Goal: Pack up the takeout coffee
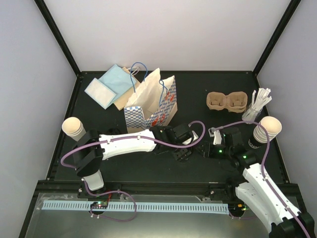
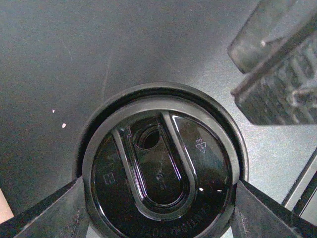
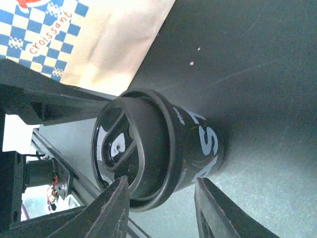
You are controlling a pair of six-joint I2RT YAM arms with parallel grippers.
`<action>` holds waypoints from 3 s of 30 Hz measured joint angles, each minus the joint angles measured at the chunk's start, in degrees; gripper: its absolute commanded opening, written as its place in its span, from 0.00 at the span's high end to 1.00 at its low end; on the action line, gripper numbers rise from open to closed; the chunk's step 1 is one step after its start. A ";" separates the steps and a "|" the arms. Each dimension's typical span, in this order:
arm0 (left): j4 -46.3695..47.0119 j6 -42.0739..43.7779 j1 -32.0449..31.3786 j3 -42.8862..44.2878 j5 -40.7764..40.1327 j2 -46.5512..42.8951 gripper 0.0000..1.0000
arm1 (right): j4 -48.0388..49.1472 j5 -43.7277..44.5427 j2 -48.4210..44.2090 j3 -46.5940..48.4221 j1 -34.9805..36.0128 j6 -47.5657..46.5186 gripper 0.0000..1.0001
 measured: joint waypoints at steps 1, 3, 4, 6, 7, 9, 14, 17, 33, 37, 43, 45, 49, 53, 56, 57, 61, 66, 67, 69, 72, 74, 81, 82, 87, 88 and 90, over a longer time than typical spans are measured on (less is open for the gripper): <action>0.02 -0.31 -0.04 0.00 -0.13 0.02 0.42 | 0.00 -0.61 -0.17 -0.35 0.00 0.04 0.60; 0.04 -0.72 -0.13 0.00 -0.37 0.04 0.43 | -0.04 -1.53 -0.04 -0.87 0.00 0.13 0.60; 0.04 -0.83 -0.17 0.00 -0.44 0.04 0.43 | -0.02 -1.77 0.24 -1.09 0.00 0.17 0.60; 0.02 -0.96 -0.31 0.00 -0.61 0.04 0.43 | 0.09 -2.12 1.01 -1.51 0.00 0.20 0.61; 0.04 -0.96 -0.42 0.00 -0.74 0.07 0.43 | 0.15 -2.36 1.60 -1.64 0.00 0.20 0.61; 0.07 -0.98 -0.46 0.00 -0.94 0.13 0.43 | 0.55 -2.78 3.08 -1.90 0.00 0.20 0.62; 0.11 -1.01 -0.50 0.00 -1.03 0.15 0.43 | 1.75 -3.13 5.27 -2.36 0.00 0.22 0.62; 0.13 -1.03 -0.50 0.00 -1.03 0.17 0.43 | 1.99 -2.73 5.35 -2.47 0.00 0.46 0.64; 0.26 -1.36 -0.50 0.17 -1.07 0.33 0.43 | 1.79 -0.81 5.62 -2.32 0.00 2.62 0.54; -0.66 -1.38 -0.50 0.96 -1.09 0.68 0.42 | -2.36 2.05 2.89 -0.74 0.15 2.03 0.42; -2.56 -1.40 -0.50 2.47 -1.07 1.33 0.37 | -7.13 6.25 -1.49 7.45 0.15 1.03 0.36; -3.08 -1.55 -0.50 2.89 -1.05 1.51 0.33 | -8.22 7.26 -1.46 9.22 0.13 0.63 0.33; -4.09 -1.75 -0.50 3.54 -1.03 1.66 0.11 | -10.10 7.82 -1.53 9.75 0.11 -0.28 0.25; -5.75 -2.19 -0.50 4.26 -1.01 1.64 0.04 | -11.06 7.54 -2.10 9.75 0.11 -0.63 0.23; -8.35 -2.19 -0.50 4.37 -1.07 1.70 0.01 | -11.19 7.37 -2.12 9.75 0.11 -0.72 0.23; -9.27 -2.23 -0.50 4.39 -1.09 1.70 0.01 | -11.23 7.32 -2.12 9.75 0.11 -0.76 0.23; -11.50 -2.25 -0.50 5.11 -1.33 1.68 0.01 | -11.30 6.32 -1.77 9.75 0.11 -1.09 0.23; -12.33 -2.25 -0.50 6.84 -2.10 0.44 0.01 | -11.32 5.86 -1.62 9.77 0.11 -1.33 0.22; -12.48 -2.27 -0.50 7.13 -2.27 -0.09 0.01 | -11.34 5.84 -1.60 9.77 0.11 -1.40 0.22; -12.68 -2.27 -0.50 7.65 -2.56 -0.76 0.01 | -11.39 5.81 -1.22 9.81 0.11 -1.66 0.22; -12.83 -2.43 -0.50 8.24 -3.19 -1.25 0.03 | -11.82 5.70 -0.46 10.49 0.11 -2.23 0.22; -13.05 -2.93 -0.50 8.28 -3.82 -1.40 0.03 | -12.04 5.20 0.35 11.26 0.11 -3.10 0.22; -12.55 -8.20 -0.50 1.14 -5.99 -14.43 0.03 | -13.66 2.95 1.64 12.37 0.26 -6.40 0.15; -12.44 -9.49 -0.57 -0.74 -5.95 -17.90 0.03 | -13.73 2.71 1.68 12.35 0.39 -6.62 0.15; -10.97 -17.44 -2.25 -11.89 -4.90 -32.81 0.04 | -12.96 2.16 3.65 12.35 2.51 -7.19 0.13; -10.69 -19.28 -2.86 -14.38 -4.76 -35.04 0.04 | -12.57 2.25 4.55 12.35 3.61 -7.28 0.11; -10.69 -22.69 -3.67 -18.45 -4.44 -38.16 0.04 | -11.76 2.73 6.54 12.46 6.27 -7.34 0.11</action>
